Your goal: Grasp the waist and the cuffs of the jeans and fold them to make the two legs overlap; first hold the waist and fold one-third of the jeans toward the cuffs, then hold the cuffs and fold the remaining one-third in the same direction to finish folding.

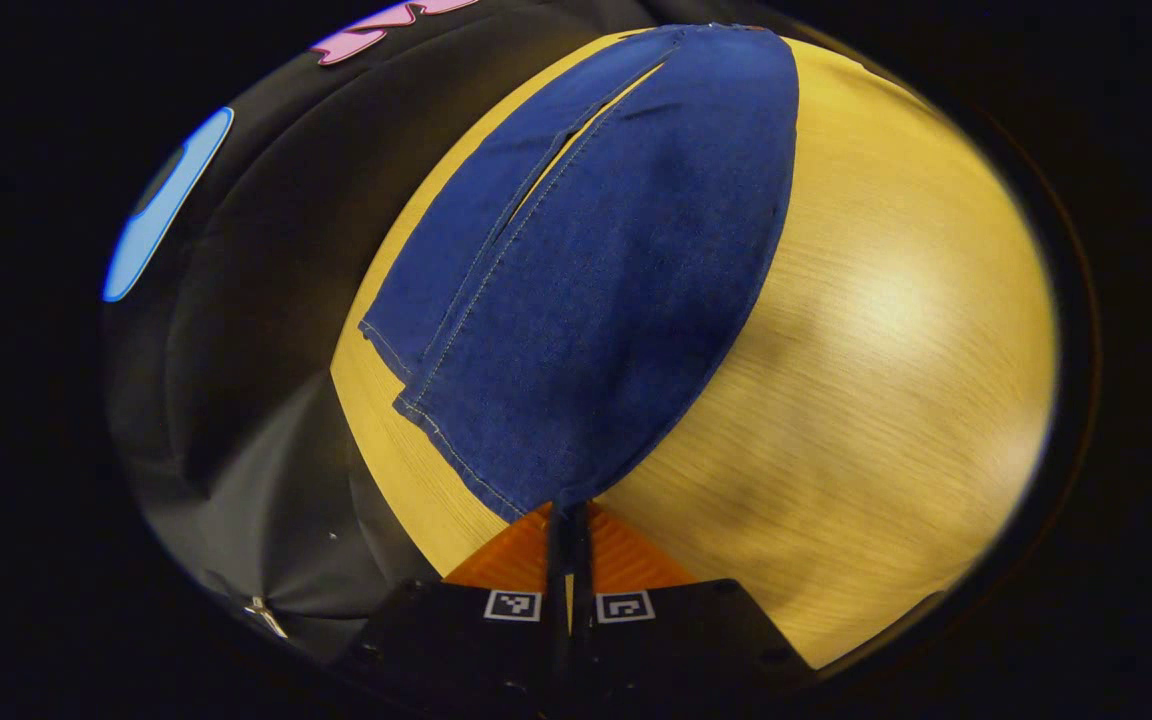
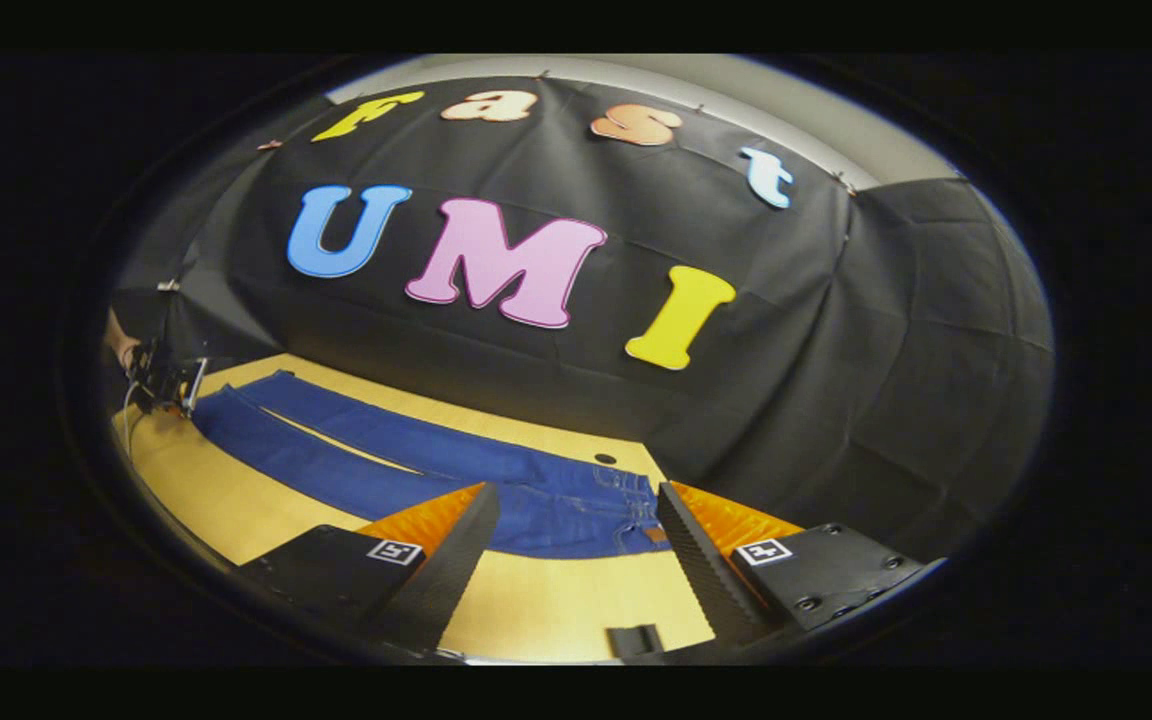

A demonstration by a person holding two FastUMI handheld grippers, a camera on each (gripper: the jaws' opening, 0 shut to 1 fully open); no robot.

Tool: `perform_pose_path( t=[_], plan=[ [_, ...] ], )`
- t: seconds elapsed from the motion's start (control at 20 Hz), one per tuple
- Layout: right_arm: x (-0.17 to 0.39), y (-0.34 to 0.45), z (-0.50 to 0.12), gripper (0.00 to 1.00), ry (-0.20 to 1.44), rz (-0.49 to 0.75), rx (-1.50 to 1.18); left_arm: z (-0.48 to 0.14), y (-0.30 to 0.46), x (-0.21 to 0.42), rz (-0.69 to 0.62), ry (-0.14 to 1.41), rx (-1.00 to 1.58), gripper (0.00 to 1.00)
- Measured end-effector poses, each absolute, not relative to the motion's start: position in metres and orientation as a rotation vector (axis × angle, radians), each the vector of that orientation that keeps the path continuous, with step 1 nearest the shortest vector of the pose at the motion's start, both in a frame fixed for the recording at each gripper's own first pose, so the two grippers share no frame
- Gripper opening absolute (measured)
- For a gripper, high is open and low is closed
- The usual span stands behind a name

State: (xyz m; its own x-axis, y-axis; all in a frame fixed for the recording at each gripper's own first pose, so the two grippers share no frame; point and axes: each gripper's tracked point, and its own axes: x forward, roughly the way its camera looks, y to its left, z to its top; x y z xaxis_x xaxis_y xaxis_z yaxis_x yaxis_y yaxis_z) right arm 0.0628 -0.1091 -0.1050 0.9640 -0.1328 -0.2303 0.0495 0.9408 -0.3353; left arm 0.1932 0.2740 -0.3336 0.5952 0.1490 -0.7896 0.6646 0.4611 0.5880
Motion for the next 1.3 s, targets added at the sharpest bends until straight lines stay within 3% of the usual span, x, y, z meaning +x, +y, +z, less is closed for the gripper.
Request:
perform_pose_path(
  t=[0.05, 0.1, 0.45, 0.75, 1.15, 1.25, 1.3],
  plan=[
    [0.077, -0.122, -0.108, 0.97, 0.254, -0.076, -0.365, -0.333, 0.273, 0.193, -0.376, 0.912, 1.070, 0.01],
    [0.091, -0.139, -0.111, 0.97, 0.259, -0.073, -0.402, -0.333, 0.272, 0.193, -0.374, 0.920, 1.061, 0.06],
    [0.156, -0.249, -0.177, 0.97, 0.405, -0.033, -0.561, -0.333, 0.271, 0.194, -0.330, 0.963, 1.064, 0.06],
    [0.168, -0.328, -0.283, 0.97, 0.675, 0.156, -0.785, -0.335, 0.270, 0.201, -0.292, 0.962, 1.079, 0.06],
    [0.165, -0.379, -0.380, 0.96, 0.813, 0.385, -1.097, -0.336, 0.270, 0.201, -0.264, 0.971, 1.063, 0.06],
    [0.182, -0.370, -0.382, 0.99, 0.751, 0.389, -1.157, -0.336, 0.270, 0.203, -0.247, 0.964, 1.060, 0.06],
    [0.190, -0.365, -0.383, 0.89, 0.726, 0.393, -1.185, -0.336, 0.270, 0.202, -0.240, 0.959, 1.062, 0.06]
  ],
)
